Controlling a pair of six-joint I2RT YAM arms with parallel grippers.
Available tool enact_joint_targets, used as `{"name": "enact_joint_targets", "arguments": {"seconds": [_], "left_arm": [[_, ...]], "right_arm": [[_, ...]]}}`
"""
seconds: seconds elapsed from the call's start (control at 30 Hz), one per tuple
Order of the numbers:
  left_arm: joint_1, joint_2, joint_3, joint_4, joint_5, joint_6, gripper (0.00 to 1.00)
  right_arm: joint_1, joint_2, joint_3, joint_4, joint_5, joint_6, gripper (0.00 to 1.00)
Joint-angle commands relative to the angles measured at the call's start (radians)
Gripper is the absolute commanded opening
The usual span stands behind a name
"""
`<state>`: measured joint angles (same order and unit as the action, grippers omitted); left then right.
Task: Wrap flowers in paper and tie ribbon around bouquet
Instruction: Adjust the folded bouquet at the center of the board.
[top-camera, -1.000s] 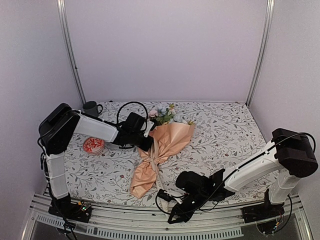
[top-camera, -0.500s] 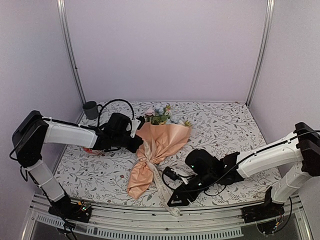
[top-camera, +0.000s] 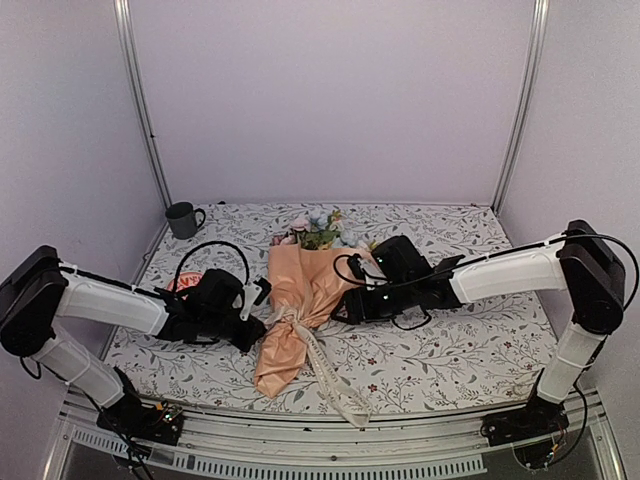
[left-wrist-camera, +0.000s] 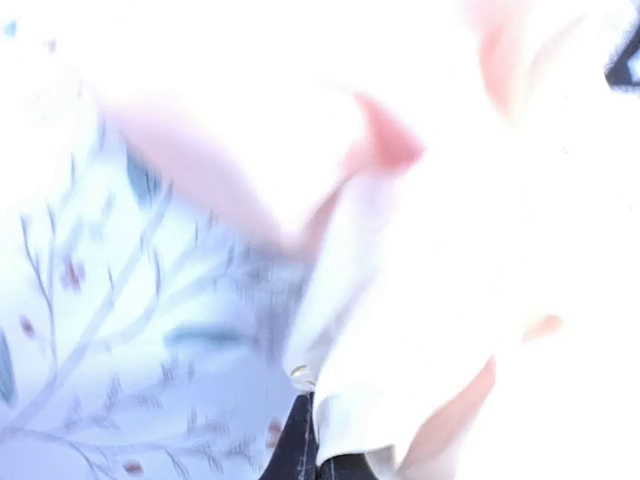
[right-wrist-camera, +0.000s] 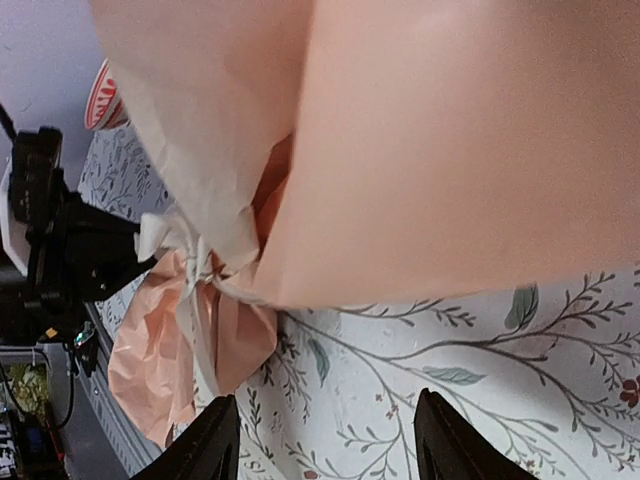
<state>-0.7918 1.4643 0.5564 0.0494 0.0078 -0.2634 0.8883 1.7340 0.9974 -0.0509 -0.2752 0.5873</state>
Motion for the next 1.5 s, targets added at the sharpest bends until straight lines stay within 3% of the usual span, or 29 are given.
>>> {"name": "enact_joint_targets", "arguments": {"seconds": [0.0,0.27,0.47,0.6,0.73,0.87,0.97,1.03,1.1,1.23,1.3,1.47], "left_arm": [[-0.021,-0.019,-0.051,0.020,0.048,-0.045,0.00],[-0.119,0.045,-0.054,0.133,0.153,-0.027,0.00],[-0.170,0.119,-0.012,0.198,0.214,-0.015,0.00],[-0.178,0.125,-0.022,0.222,0.213,-0.019,0.02],[-0.178,0.051,-0.067,0.227,0.170,-0.026,0.33],[-0.179,-0.163,-0.118,0.145,0.022,-0.024,0.52],[-0.176,-0.348,-0.183,0.139,-0.006,0.010,0.78],[-0.175,-0.452,-0.228,0.154,0.030,0.023,0.84],[-0.175,-0.502,-0.255,0.147,0.029,0.004,0.85],[-0.175,-0.512,-0.288,0.158,-0.023,-0.044,0.82],[-0.175,-0.469,-0.275,0.155,-0.052,-0.055,0.76],[-0.176,-0.307,-0.205,0.198,-0.022,-0.057,0.70]], "right_arm": [[-0.046,0.093,0.091,-0.024,0.115,0.067,0.61],[-0.124,0.135,0.164,-0.034,0.153,0.061,0.60],[-0.107,-0.004,0.187,-0.094,0.199,-0.052,0.40],[0.014,-0.108,0.177,-0.085,0.303,-0.149,0.32],[0.081,-0.062,0.256,-0.098,0.164,-0.234,0.25],[0.123,0.060,0.387,-0.193,0.121,-0.268,0.15],[0.127,0.159,0.485,-0.275,0.139,-0.282,0.14],[0.127,0.215,0.541,-0.334,0.184,-0.284,0.14],[0.127,0.256,0.590,-0.388,0.246,-0.282,0.16],[0.126,0.305,0.632,-0.462,0.350,-0.272,0.39],[0.126,0.320,0.644,-0.484,0.374,-0.266,0.46],[0.126,0.362,0.665,-0.511,0.357,-0.274,0.47]]}}
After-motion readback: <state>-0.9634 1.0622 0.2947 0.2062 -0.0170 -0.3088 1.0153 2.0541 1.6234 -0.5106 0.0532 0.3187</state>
